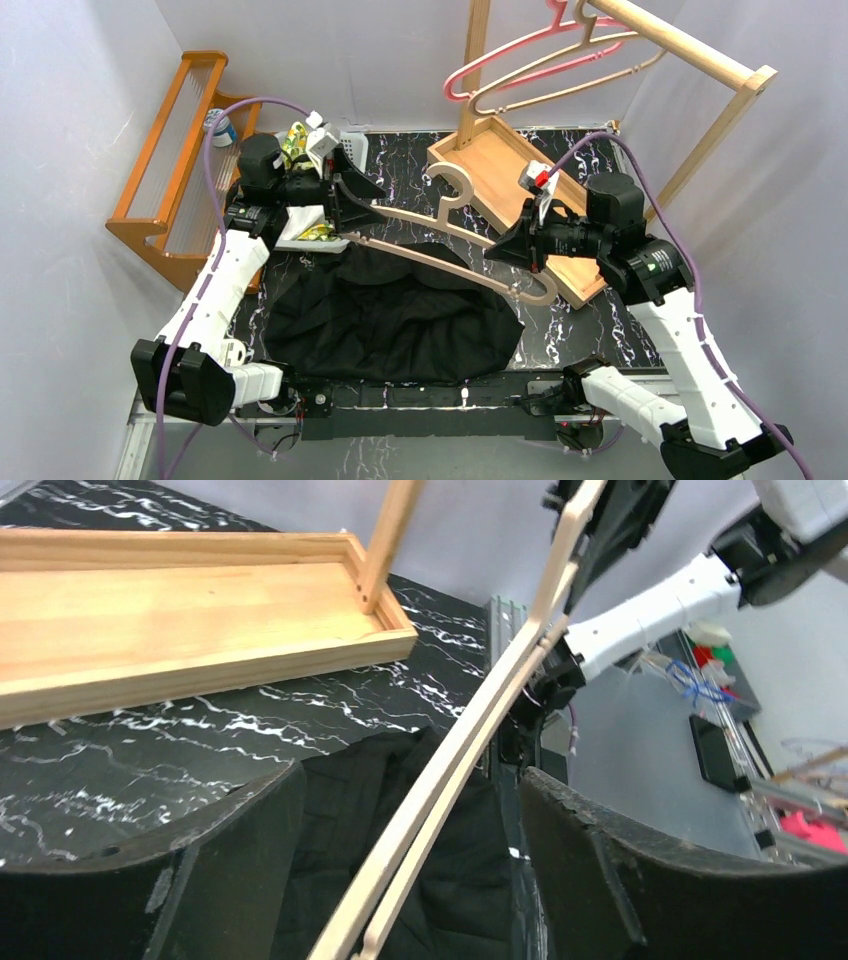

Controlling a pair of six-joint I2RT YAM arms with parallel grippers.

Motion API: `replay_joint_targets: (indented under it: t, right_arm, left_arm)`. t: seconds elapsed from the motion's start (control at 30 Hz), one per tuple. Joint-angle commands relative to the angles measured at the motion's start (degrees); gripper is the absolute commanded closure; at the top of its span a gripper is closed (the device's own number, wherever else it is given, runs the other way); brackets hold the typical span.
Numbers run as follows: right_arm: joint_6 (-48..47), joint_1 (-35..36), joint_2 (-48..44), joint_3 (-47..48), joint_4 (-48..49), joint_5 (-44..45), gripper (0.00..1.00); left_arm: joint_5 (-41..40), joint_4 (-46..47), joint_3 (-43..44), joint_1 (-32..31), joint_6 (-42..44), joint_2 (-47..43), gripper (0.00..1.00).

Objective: Place the skirt on the hanger
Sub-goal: Pick up the hanger from the clothesline.

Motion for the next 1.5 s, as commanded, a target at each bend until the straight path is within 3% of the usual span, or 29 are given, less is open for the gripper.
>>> replay_joint_targets:
  t: [0.0,0.17,0.37,0.47,0.57,0.7,0.87,0.93,1.0,1.03,1.07,1.17,1.27,1.47]
  right_arm:
    - [-8.79,0.12,3.75,6.85,-5.94,-4.81,1.0]
    - [-11.07,0.42,4.56,8.29,-8.47,-5.74,1.0]
    - [-12.12,0.67,4.78,8.73,-9.52,-4.82,1.0]
    - [-12.32,0.78,4.92,9.07,-9.32,-5.18,1.0]
    - [-12.28,0.82,5.35,9.27,-9.24,-6.8,1.0]
    - [-12.32,1.25,5.9,9.7,-9.61,-8.89,1.0]
    - [-13.01,1.83,6.29,9.58,-10.13,-7.97,1.0]
    - [-12.84,2.0,6.32,9.36,-9.94,-7.95,1.0]
    - [-12.29,1.96,6.63,9.33,-9.51,-7.65,1.0]
    - [-11.18,1.98,6.61,9.04,-8.68,-6.51,0.91]
    - [-9.65,2.01,6.45,8.68,-7.33,-5.0,0.76]
    - [-5.99,1.97,6.14,7.34,-2.17,-5.78,0.56]
    - [-0.06,2.01,6.31,4.49,7.63,-9.04,0.5]
    - [5.45,3.98,8.51,-0.12,22.24,-8.47,0.49]
  left_arm:
    - [3.27,-6.25,0.26,-2.41,9.72,-0.23,0.28]
    - [1.1,-20.59,2.7,-2.67,23.15,-0.71,0.4]
    - [6.39,-25.19,4.77,-2.65,26.94,0.37,0.75]
    - [7.29,-25.19,4.02,-2.76,26.1,0.29,0.79]
    - [7.99,-25.21,3.14,-2.74,26.05,0.0,0.66]
    - [8.71,-25.19,3.23,-3.51,25.38,0.53,0.65]
    - [9.07,-25.43,3.25,-3.92,25.27,0.3,0.8]
    - [8.95,-25.65,3.24,-3.87,25.75,-0.08,1.0]
    - [8.79,-25.72,3.31,-3.92,26.49,-0.58,1.0]
    - [8.45,-25.81,3.45,-3.9,26.99,-0.73,1.0]
    - [8.4,-25.81,3.53,-3.91,27.57,-0.92,1.0]
    - [8.47,-25.91,4.14,-3.93,27.92,-1.22,1.0]
    - [8.18,-26.0,4.29,-4.08,28.44,-1.57,1.0]
    - [8.13,-25.9,4.39,-4.48,28.38,-1.33,1.0]
